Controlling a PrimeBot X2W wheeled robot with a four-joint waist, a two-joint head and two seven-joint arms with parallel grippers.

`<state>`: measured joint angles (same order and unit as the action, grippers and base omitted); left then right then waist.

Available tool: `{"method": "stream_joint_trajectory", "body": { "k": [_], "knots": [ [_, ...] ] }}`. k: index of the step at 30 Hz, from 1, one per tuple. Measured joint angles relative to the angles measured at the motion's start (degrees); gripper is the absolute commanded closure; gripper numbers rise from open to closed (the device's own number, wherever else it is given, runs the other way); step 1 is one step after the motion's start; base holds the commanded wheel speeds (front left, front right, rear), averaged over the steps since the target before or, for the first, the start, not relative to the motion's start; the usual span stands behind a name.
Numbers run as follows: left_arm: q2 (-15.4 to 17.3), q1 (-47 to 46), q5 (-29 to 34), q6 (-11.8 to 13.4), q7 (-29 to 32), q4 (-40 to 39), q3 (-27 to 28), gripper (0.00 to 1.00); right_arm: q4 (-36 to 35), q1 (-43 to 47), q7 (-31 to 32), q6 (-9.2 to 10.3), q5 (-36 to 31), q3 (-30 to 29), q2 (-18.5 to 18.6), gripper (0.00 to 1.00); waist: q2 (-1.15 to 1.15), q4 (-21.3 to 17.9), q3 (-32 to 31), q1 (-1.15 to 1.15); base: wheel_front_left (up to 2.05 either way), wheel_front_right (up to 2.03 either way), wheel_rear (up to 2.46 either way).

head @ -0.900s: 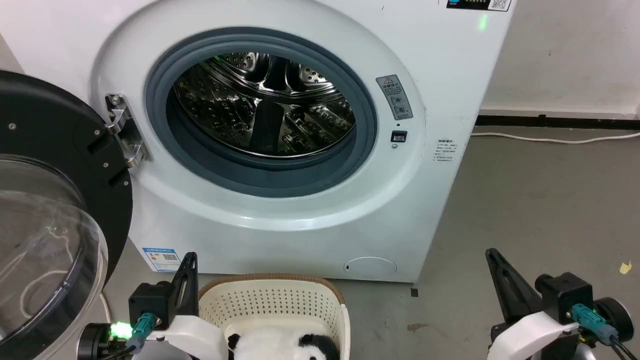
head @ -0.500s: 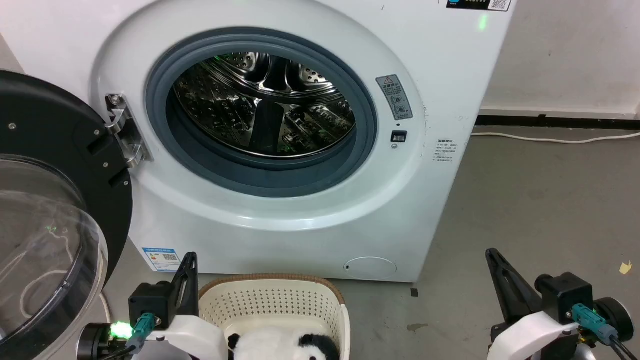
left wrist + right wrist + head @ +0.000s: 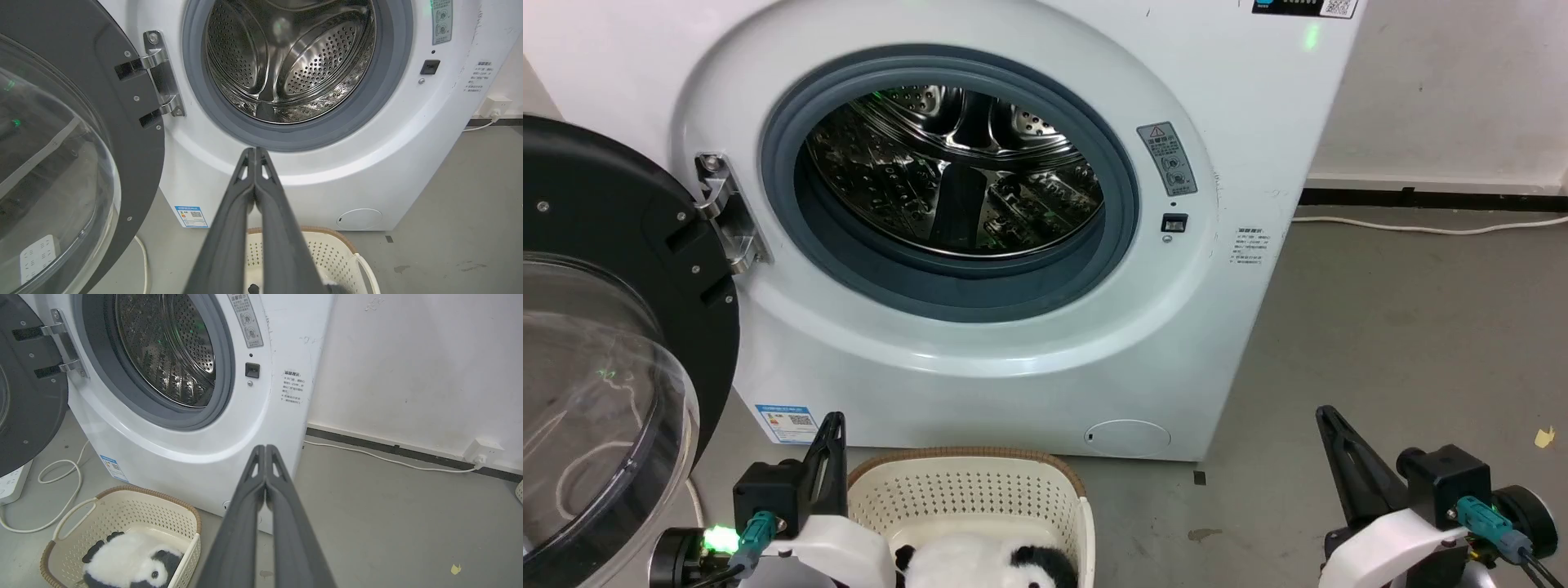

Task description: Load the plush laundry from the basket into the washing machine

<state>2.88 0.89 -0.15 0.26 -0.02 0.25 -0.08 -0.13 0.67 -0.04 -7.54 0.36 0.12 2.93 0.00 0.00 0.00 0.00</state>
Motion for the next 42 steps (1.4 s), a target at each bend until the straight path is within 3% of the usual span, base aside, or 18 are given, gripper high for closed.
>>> {"method": "stream_joint_trajectory", "body": {
  "k": [37,38,42],
  "knots": [
    [0.0,0.0,0.0,0.0,0.0,0.0,0.0,1.0,0.0,0.0,0.0,0.0,0.0,0.0,0.0,1.0,0.0,0.0,0.0,0.0,0.0,0.0,0.0],
    [0.0,0.0,0.0,0.0,0.0,0.0,0.0,0.0,0.0,0.0,0.0,0.0,0.0,0.0,0.0,0.0,0.0,0.0,0.0,0.0,0.0,0.0,0.0],
    [0.0,0.0,0.0,0.1,0.0,0.0,0.0,0.0,0.0,0.0,0.0,0.0,0.0,0.1,0.0,0.0,0.0,0.0,0.0,0.0,0.0,0.0,0.0]
  ]
}}
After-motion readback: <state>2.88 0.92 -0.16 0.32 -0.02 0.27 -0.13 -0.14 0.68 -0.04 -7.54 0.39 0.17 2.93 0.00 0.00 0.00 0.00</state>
